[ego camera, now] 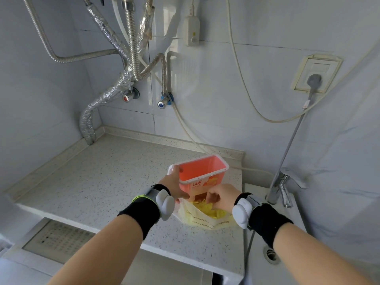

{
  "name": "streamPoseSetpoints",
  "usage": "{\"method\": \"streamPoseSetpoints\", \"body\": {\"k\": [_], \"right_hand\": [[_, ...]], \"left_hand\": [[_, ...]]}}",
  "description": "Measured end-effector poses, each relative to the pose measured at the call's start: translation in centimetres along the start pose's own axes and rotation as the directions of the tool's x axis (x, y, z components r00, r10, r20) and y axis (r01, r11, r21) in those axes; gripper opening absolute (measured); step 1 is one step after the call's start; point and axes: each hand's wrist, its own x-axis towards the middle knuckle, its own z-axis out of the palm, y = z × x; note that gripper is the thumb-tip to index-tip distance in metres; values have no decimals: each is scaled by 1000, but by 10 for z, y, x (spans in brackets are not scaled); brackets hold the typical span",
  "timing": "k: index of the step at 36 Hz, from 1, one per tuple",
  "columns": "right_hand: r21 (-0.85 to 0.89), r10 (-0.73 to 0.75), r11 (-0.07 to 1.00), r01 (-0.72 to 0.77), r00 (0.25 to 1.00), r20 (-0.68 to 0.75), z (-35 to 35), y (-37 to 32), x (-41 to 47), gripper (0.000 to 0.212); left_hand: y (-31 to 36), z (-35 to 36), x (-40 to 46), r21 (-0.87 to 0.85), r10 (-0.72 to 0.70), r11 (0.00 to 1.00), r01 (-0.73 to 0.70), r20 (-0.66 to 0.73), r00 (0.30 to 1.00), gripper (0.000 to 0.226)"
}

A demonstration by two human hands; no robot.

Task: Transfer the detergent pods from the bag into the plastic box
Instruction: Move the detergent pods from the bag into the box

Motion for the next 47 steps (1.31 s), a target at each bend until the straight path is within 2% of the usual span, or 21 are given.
{"method": "streamPoseSetpoints", "body": {"k": [6, 9, 14, 19, 23, 25, 28, 32, 36, 37, 41, 43, 47], "right_hand": [[158, 5, 987, 12, 994, -108, -18, 3, -5, 20], [282, 13, 959, 25, 991, -132, -31, 4, -7, 26], [387, 1, 920, 66, 985, -170, -48, 8, -10, 23], [527, -20, 827, 193, 948, -317, -78, -8, 1, 25], [516, -16, 824, 234, 920, -392, -97, -35, 13, 19], [444, 5, 880, 172, 929, -370, -97, -43, 24, 17], [217, 88, 976, -19, 946, -311, -90, -44, 40, 20], [51, 155, 988, -147, 964, -215, -82, -36, 41, 30], [125, 102, 990, -61, 929, -356, -78, -28, 28, 18], [174, 76, 985, -17, 938, -339, -78, -28, 24, 16], [225, -14, 974, 21, 999, -31, -62, -25, 6, 11], [190, -34, 981, 25, 998, 43, -48, -21, 4, 6], [81, -37, 996, 28, 994, 103, -16, -19, 12, 32]], "left_hand": [[0, -1, -1, 20, 11, 1000, -11, 2, 1000, 83], [0, -1, -1, 23, 13, 1000, -13, -3, 1000, 83], [0, 0, -2, 30, 13, 999, -12, -5, 1000, 81], [-1, -1, -1, 45, 14, 999, -13, -9, 1000, 80], [0, -1, -1, 54, 6, 999, -5, -11, 1000, 81], [0, -1, -1, 56, -2, 998, 3, -13, 1000, 82], [0, -1, 0, 62, -6, 998, 7, -11, 1000, 84], [-2, 0, 1, 74, -3, 997, 4, -15, 1000, 86], [-3, 2, 2, 74, 5, 997, -4, -16, 1000, 85], [-3, 1, 2, 71, 5, 997, -4, -18, 1000, 85], [-3, 1, 2, 65, 7, 998, -6, -17, 1000, 84], [-2, 1, 3, 59, 4, 998, -3, -14, 1000, 83], [-2, 0, 4, 47, -2, 999, 2, -6, 1000, 81]]}}
